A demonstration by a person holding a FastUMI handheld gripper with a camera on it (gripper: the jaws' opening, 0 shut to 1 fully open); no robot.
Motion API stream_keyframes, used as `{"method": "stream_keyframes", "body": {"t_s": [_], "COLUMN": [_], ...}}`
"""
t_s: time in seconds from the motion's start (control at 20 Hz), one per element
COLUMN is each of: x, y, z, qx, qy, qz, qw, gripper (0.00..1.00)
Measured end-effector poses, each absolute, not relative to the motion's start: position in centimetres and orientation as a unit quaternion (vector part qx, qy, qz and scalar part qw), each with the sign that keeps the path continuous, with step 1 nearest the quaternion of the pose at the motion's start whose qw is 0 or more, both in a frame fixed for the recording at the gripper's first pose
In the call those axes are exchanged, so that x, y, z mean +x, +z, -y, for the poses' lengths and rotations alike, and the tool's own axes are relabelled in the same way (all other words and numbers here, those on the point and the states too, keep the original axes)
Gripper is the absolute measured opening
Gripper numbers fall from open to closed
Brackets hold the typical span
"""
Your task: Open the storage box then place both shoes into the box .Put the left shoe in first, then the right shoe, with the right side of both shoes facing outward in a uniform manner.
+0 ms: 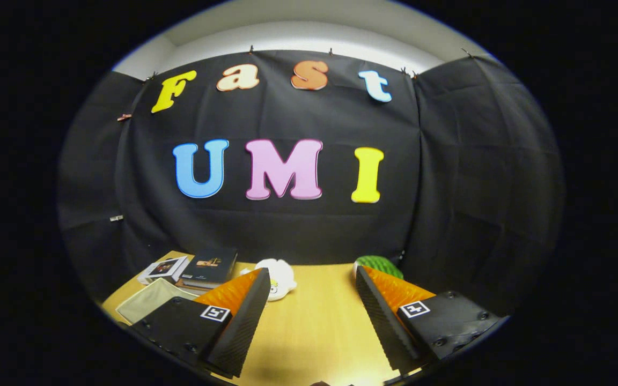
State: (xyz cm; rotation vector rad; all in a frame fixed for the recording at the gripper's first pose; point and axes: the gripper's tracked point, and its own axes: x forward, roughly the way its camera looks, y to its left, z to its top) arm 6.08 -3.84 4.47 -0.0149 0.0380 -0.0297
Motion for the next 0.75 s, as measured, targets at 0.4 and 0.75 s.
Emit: {"method": "stream_keyframes", "body": {"t_s": [0.4, 0.75], "x": [6.6, 5.9], "y": [2.9, -0.5], "z": [7.6, 9.5], "qx": [-0.007, 0.004], "qy": [0.034, 0.049], "qz": [-0.018, -0.039], "qw": [0.999, 0.998], "gripper": [0.98, 0.98]}}
